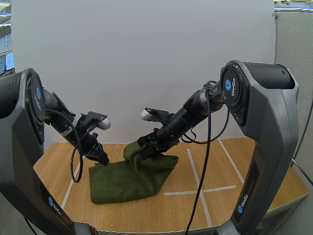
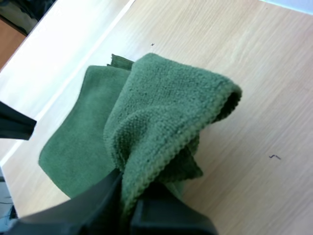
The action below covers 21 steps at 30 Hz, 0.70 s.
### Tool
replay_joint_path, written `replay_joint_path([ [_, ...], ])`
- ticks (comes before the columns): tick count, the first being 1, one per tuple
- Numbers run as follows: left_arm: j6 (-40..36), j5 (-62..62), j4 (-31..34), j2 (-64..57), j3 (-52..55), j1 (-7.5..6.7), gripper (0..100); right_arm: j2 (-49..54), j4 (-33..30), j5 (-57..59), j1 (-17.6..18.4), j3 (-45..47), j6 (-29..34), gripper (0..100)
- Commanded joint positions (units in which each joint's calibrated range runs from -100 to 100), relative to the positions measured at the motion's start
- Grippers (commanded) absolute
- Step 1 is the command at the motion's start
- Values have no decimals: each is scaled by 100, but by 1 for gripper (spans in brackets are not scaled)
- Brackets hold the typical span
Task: Fold the towel
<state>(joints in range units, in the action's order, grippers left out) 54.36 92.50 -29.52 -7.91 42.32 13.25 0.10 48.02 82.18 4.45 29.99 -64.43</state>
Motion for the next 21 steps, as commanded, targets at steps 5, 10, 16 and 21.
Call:
replay_joint_path([
  [5,154,-1124,223,-34,254,160,0,86,-435,-122,-272,-40,40,0],
  [10,225,-1409,197,162,254,145,0,86,-597,-88,-512,-40,-4,0],
  [16,237,-1767,-10,938,254,-6,0,86,-785,-88,-744,-40,-77,0],
  [21,237,-1932,-285,957,254,-240,0,86,-899,-119,-1062,-40,-241,0],
])
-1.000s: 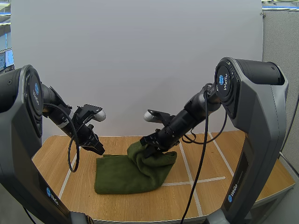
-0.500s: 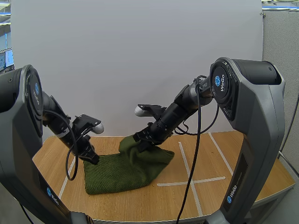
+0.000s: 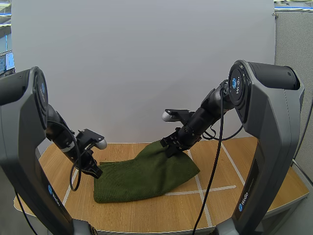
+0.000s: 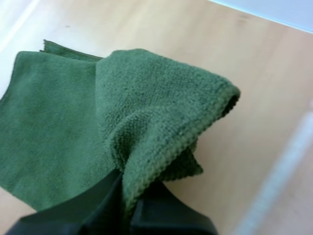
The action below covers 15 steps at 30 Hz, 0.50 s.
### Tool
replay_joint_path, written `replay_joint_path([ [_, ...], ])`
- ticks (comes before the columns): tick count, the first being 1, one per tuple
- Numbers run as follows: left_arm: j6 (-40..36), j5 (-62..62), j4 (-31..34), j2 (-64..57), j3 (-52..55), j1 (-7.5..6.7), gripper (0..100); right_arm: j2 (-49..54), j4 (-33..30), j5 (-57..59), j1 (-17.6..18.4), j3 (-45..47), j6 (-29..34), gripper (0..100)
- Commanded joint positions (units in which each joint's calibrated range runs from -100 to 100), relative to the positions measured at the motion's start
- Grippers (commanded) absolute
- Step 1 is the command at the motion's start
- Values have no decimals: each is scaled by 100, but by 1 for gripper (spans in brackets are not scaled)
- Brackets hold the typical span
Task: Fold the towel
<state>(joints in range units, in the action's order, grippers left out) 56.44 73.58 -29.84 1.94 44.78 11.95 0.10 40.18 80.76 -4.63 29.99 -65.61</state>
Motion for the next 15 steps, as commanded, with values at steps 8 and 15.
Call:
replay_joint_path([
  [8,37,-54,-646,-28,-5,-538,0,73,-404,23,-460,-40,-226,0],
  [15,57,-793,-865,-16,-5,-1124,0,61,-446,0,-460,-40,-246,0],
])
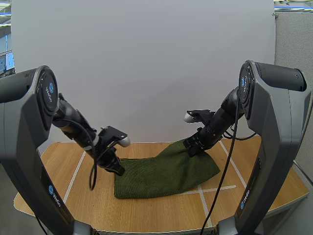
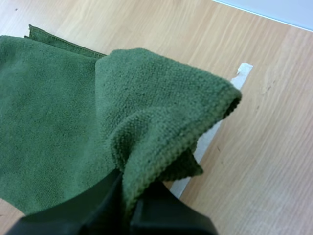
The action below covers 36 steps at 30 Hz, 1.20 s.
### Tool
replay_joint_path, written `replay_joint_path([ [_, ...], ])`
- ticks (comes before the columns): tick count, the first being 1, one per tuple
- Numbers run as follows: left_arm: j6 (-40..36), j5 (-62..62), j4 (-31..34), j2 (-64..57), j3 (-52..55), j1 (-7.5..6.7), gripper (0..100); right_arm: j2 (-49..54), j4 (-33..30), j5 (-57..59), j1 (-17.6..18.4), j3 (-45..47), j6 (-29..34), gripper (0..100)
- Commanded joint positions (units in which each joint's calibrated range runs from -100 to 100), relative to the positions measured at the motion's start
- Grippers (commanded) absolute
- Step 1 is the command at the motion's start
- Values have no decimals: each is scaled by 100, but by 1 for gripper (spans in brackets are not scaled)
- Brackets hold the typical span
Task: Fold the towel
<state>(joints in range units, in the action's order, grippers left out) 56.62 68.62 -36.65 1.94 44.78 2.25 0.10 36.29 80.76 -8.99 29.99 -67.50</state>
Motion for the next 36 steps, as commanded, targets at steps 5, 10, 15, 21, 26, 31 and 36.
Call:
replay_joint_path([
  [5,39,-734,-223,163,-5,-386,0,-67,-46,51,-23,-40,-29,0],
  [10,52,-956,-255,590,-5,-401,0,-79,68,185,-23,-40,-29,0],
  [15,288,-972,-628,776,-5,-410,0,-79,201,244,-23,-40,-38,0],
  [21,537,-972,-1011,990,-5,-410,0,-79,407,431,-23,-40,-69,0],
  [26,581,-972,-1087,1217,-5,-410,0,-79,418,431,16,-40,-69,0],
  [31,614,-1138,-1129,1331,-5,-410,0,-79,457,508,148,-40,-69,0],
  [36,614,-1164,-1129,1345,-5,-410,0,-79,557,508,417,-40,27,0],
])
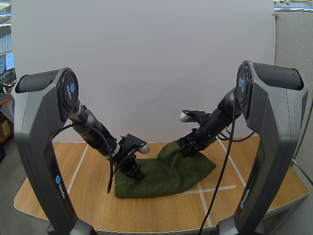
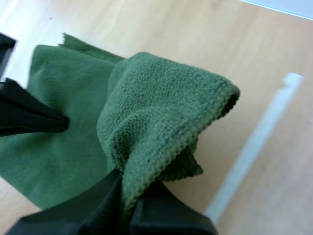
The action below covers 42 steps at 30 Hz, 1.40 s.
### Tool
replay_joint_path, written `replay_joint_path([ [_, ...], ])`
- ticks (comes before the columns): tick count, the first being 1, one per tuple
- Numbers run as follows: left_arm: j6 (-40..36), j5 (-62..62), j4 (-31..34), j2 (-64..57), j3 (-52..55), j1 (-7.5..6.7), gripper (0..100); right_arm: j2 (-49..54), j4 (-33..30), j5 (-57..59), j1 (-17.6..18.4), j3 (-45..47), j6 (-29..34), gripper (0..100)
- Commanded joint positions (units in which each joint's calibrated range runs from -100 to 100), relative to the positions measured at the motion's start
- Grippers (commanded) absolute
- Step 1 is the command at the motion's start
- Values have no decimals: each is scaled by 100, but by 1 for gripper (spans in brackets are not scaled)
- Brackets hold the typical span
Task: Fold the towel
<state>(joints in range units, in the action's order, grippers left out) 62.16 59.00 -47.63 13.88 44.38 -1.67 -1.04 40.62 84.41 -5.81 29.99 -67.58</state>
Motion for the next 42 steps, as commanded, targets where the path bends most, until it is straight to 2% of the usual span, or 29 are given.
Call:
replay_joint_path([
  [1,60,-201,-31,151,35,-18,0,35,167,143,159,-40,49,0],
  [13,60,59,-31,152,35,-18,0,35,457,71,689,-40,239,0],
  [20,60,59,-31,152,35,-18,0,35,843,7,887,-40,239,0],
  [26,60,135,-94,74,35,-18,0,35,881,-314,1030,-40,239,0],
  [34,37,169,129,-706,35,183,0,35,890,-516,1030,-40,239,0],
  [42,12,783,310,-1304,35,532,0,-34,1012,-531,1030,-40,239,0],
])
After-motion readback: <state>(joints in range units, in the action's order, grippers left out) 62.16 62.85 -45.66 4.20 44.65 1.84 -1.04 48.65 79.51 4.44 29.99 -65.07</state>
